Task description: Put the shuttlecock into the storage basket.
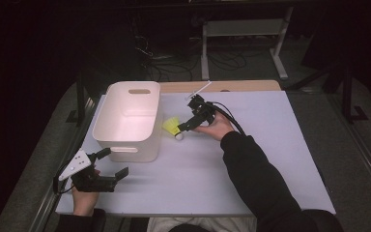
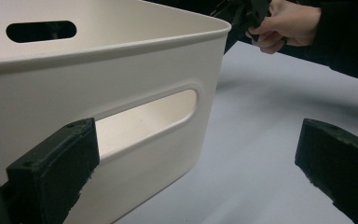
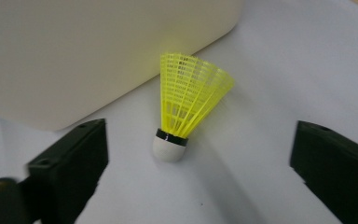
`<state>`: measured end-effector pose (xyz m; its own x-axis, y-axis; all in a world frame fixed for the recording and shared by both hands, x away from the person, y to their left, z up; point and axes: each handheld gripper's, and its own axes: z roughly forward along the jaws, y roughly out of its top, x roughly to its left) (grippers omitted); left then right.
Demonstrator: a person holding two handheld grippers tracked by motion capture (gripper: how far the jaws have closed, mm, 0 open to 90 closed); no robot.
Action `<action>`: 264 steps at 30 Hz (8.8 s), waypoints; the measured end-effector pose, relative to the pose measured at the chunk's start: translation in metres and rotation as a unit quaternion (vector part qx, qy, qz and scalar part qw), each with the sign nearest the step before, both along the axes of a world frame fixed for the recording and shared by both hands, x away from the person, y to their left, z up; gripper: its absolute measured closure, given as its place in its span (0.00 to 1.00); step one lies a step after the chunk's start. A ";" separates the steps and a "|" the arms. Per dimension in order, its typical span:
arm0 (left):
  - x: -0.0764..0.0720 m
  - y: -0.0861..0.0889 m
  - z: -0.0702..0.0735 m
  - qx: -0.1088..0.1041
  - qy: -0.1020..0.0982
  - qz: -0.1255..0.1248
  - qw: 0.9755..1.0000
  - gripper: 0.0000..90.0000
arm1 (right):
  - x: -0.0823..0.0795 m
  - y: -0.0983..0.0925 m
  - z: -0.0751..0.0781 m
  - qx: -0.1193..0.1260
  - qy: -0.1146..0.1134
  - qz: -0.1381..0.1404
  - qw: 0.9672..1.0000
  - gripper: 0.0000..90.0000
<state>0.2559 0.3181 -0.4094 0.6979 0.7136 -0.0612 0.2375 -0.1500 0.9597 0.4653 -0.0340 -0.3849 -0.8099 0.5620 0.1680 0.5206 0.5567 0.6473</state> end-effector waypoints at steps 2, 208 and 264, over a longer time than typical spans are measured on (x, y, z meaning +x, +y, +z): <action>0.000 0.000 0.000 0.000 0.000 0.000 1.000 0.00 | 0.000 0.001 0.000 -0.002 0.001 0.001 1.000 0.00; 0.000 0.000 0.000 0.000 0.001 -0.002 1.000 0.00 | -0.033 0.039 0.129 0.016 -0.076 0.071 0.994 0.70; 0.000 0.000 0.000 -0.004 -0.001 -0.002 1.000 0.00 | -0.048 0.113 0.114 0.003 -0.063 0.145 0.987 0.70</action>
<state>0.2557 0.3183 -0.4092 0.7008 0.7103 -0.0655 0.2355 -0.1437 0.9612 0.4178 0.0787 -0.2713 -0.9515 0.3021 0.0575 0.2541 0.6673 0.7001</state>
